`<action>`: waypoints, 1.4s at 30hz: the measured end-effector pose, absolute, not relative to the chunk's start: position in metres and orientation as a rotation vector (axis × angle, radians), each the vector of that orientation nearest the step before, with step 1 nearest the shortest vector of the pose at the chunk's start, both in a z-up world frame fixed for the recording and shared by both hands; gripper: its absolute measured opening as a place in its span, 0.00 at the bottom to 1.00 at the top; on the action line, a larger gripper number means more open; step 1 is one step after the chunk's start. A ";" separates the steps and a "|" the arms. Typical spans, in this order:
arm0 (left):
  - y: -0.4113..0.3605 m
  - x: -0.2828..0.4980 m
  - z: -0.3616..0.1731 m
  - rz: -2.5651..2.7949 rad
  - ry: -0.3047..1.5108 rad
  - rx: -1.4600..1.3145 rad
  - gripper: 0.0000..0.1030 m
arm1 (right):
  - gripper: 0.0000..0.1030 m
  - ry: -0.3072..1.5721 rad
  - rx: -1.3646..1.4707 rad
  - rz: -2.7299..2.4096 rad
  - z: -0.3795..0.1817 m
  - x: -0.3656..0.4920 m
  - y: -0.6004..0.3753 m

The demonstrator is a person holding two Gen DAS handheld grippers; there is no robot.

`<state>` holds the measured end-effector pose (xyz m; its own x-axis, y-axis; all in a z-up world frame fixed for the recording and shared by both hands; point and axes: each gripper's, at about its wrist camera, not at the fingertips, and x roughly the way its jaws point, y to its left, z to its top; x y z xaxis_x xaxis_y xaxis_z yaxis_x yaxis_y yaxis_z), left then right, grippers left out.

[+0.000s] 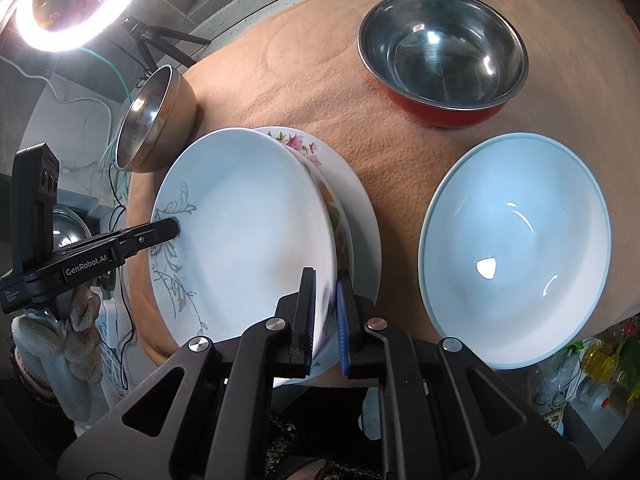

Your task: Organize plates and bowls

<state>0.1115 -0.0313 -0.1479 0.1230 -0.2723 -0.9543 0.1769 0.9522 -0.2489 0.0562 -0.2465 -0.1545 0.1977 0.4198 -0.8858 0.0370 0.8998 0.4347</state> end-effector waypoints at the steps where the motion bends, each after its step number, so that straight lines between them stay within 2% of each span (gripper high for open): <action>1: -0.032 0.112 -0.148 -0.329 1.411 -0.080 0.11 | 0.09 1.356 0.393 0.279 -0.154 0.057 -0.246; 42: -0.028 0.113 -0.150 -0.346 1.412 -0.103 0.11 | 0.11 1.379 0.487 0.306 -0.155 0.055 -0.260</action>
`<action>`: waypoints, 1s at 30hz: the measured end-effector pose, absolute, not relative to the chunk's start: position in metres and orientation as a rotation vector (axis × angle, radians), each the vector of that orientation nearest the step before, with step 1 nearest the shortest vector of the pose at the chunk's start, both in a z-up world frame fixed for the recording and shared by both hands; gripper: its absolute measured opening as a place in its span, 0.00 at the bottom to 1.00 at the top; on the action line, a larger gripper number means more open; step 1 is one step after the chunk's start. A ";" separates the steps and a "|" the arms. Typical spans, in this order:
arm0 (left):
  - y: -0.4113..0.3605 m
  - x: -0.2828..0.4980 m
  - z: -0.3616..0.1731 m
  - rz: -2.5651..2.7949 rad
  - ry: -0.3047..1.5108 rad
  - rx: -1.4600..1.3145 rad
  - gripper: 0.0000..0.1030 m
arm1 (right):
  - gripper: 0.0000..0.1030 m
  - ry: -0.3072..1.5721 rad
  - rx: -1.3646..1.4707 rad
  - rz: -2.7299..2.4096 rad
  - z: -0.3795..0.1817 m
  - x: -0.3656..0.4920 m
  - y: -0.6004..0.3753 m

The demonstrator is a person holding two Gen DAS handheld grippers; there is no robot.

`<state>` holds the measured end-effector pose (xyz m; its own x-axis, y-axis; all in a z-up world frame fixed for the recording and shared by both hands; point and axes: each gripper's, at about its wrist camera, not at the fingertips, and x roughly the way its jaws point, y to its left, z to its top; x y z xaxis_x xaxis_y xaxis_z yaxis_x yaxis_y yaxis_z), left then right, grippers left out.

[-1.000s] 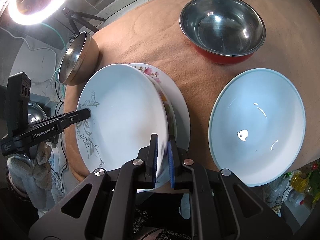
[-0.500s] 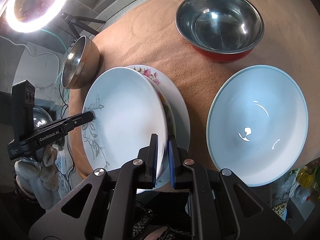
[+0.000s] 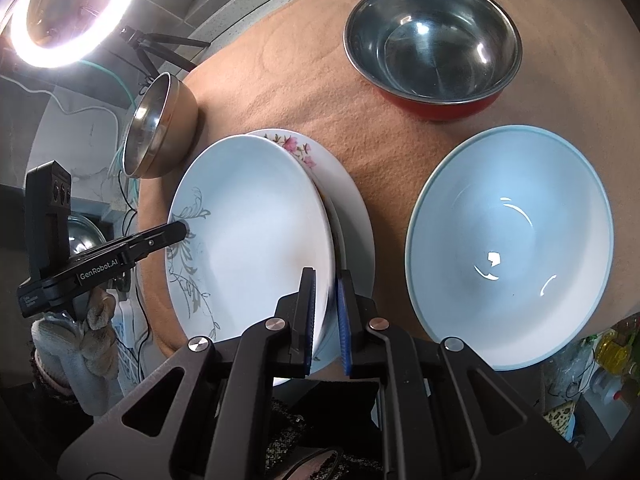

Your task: Organize plates and bowls

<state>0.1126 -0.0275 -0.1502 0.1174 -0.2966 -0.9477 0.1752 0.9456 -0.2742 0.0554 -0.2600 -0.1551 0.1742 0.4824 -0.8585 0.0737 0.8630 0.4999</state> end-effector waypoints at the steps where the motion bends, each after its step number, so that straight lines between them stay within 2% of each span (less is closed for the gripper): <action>1: -0.027 0.113 -0.150 -0.346 1.413 -0.104 0.11 | 0.11 1.380 0.480 0.306 -0.155 0.055 -0.259; 9: -0.022 0.113 -0.148 -0.351 1.405 -0.136 0.11 | 0.11 1.371 0.460 0.305 -0.152 0.055 -0.260; 21: 0.020 0.110 -0.130 -0.330 1.348 -0.265 0.11 | 0.12 1.276 0.410 0.316 -0.119 0.060 -0.255; 26: 0.046 0.112 -0.121 -0.295 1.310 -0.341 0.11 | 0.27 1.248 0.402 0.347 -0.106 0.068 -0.246; 30: 0.068 0.117 -0.112 -0.252 1.259 -0.399 0.11 | 0.31 1.223 0.407 0.382 -0.095 0.079 -0.235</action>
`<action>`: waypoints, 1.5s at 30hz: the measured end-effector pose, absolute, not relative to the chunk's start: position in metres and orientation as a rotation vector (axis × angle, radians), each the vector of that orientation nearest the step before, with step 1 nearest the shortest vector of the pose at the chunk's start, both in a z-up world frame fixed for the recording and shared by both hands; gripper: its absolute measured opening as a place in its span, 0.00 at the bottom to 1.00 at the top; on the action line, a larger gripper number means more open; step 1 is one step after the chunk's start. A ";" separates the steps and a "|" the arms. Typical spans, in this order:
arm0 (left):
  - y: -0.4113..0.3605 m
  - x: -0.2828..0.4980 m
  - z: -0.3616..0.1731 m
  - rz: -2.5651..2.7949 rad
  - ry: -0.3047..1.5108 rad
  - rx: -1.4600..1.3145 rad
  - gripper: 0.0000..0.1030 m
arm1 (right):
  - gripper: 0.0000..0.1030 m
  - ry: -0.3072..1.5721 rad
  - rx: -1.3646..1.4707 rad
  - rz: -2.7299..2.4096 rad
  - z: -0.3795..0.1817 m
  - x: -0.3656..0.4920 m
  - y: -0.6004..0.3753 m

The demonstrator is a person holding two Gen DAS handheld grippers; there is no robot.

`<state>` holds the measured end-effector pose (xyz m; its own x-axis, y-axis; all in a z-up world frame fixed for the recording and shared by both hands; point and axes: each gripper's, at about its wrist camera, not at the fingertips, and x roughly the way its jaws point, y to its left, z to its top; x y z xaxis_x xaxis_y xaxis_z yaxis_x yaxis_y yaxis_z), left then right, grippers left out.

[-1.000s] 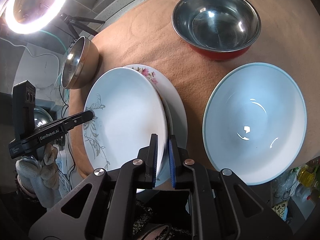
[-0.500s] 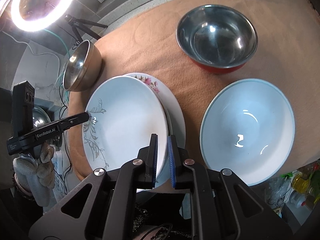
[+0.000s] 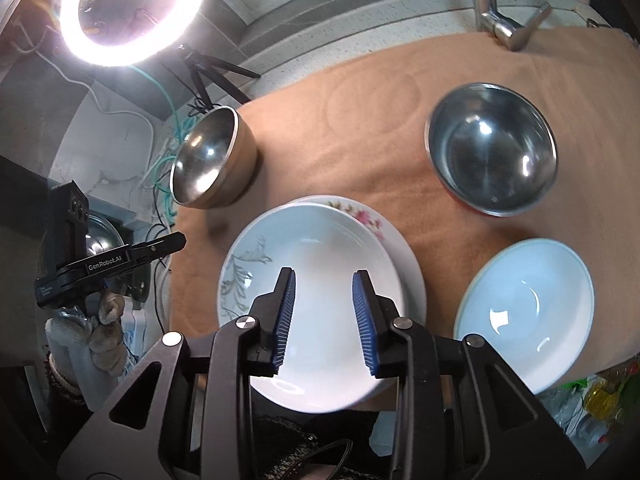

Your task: Organize plates and bowls

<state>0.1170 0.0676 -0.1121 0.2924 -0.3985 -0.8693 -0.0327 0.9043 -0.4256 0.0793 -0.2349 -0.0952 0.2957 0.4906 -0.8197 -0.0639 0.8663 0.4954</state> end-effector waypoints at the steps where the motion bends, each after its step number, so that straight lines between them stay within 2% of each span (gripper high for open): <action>1: 0.073 0.120 -0.110 -0.242 1.248 -0.416 0.11 | 0.33 1.219 0.407 0.392 -0.093 0.082 -0.231; 8: 0.105 0.142 -0.104 -0.168 1.182 -0.499 0.12 | 0.35 1.214 0.407 0.465 -0.083 0.109 -0.196; 9: 0.110 0.146 -0.103 -0.157 1.174 -0.509 0.18 | 0.35 1.218 0.411 0.472 -0.083 0.113 -0.191; 11: 0.116 0.152 -0.102 -0.140 1.159 -0.517 0.21 | 0.35 1.218 0.403 0.477 -0.084 0.121 -0.180; 27: 0.130 0.183 -0.116 -0.077 1.175 -0.468 0.21 | 0.35 1.246 0.432 0.473 -0.113 0.195 -0.123; 38: 0.126 0.192 -0.131 -0.080 1.215 -0.468 0.21 | 0.35 1.291 0.409 0.469 -0.137 0.212 -0.105; 42: 0.126 0.194 -0.137 -0.076 1.232 -0.466 0.20 | 0.23 1.302 0.391 0.480 -0.142 0.214 -0.098; 45: 0.123 0.193 -0.139 -0.074 1.234 -0.455 0.14 | 0.16 1.304 0.381 0.493 -0.143 0.214 -0.093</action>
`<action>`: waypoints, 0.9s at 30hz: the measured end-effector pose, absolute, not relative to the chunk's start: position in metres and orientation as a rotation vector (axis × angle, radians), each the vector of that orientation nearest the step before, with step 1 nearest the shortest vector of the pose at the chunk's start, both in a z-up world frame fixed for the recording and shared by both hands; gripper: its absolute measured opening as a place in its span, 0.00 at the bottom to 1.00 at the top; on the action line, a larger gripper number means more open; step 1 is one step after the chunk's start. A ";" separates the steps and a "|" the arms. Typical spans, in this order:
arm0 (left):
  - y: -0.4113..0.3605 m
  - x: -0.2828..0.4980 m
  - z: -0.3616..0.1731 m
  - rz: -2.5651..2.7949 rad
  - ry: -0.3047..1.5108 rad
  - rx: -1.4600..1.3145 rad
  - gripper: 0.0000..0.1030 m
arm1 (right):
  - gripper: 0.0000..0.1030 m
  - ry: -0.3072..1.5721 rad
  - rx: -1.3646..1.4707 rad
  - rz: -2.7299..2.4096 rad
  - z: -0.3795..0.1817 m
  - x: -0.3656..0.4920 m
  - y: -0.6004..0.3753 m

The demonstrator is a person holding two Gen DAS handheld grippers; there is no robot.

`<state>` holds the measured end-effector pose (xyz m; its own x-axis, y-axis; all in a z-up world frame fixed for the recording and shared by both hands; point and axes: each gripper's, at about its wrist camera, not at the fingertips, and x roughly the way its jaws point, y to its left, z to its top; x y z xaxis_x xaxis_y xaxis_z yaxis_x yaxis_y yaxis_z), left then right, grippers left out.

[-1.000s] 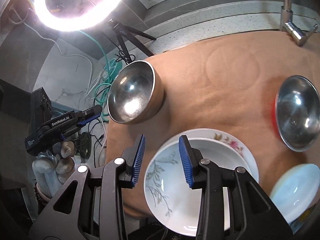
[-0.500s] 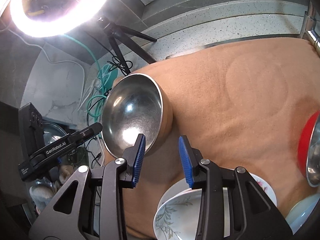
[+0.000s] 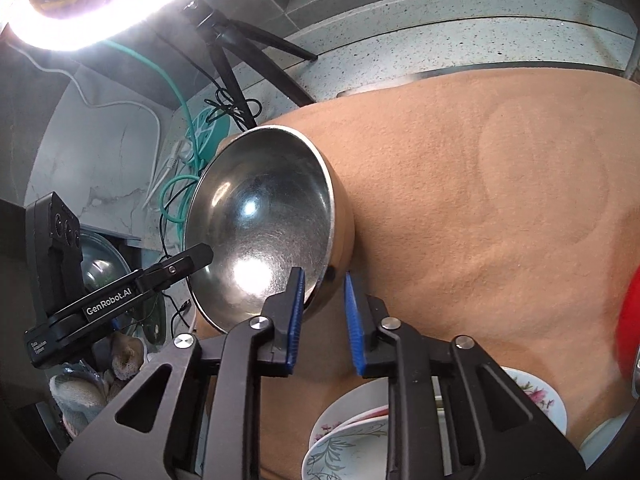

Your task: Organize plates and bowls

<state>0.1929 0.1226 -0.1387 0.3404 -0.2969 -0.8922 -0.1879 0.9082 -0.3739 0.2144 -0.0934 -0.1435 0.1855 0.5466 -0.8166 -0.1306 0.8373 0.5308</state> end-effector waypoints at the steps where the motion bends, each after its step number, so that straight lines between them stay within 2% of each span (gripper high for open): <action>1: 0.122 0.193 -0.138 -0.072 1.231 -0.453 0.14 | 0.16 1.304 0.372 0.491 -0.143 0.214 -0.092; 12: 0.125 0.168 -0.124 -0.064 1.206 -0.477 0.14 | 0.16 1.302 0.362 0.513 -0.132 0.202 -0.093; 27: 0.134 0.085 -0.109 0.011 1.170 -0.532 0.14 | 0.17 1.306 0.304 0.658 -0.107 0.140 -0.085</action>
<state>0.0851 0.1342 -0.1089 0.4047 -0.2627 -0.8759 -0.2789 0.8768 -0.3918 0.1402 -0.0853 -0.1070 0.1155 0.6038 -0.7887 -0.2753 0.7824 0.5586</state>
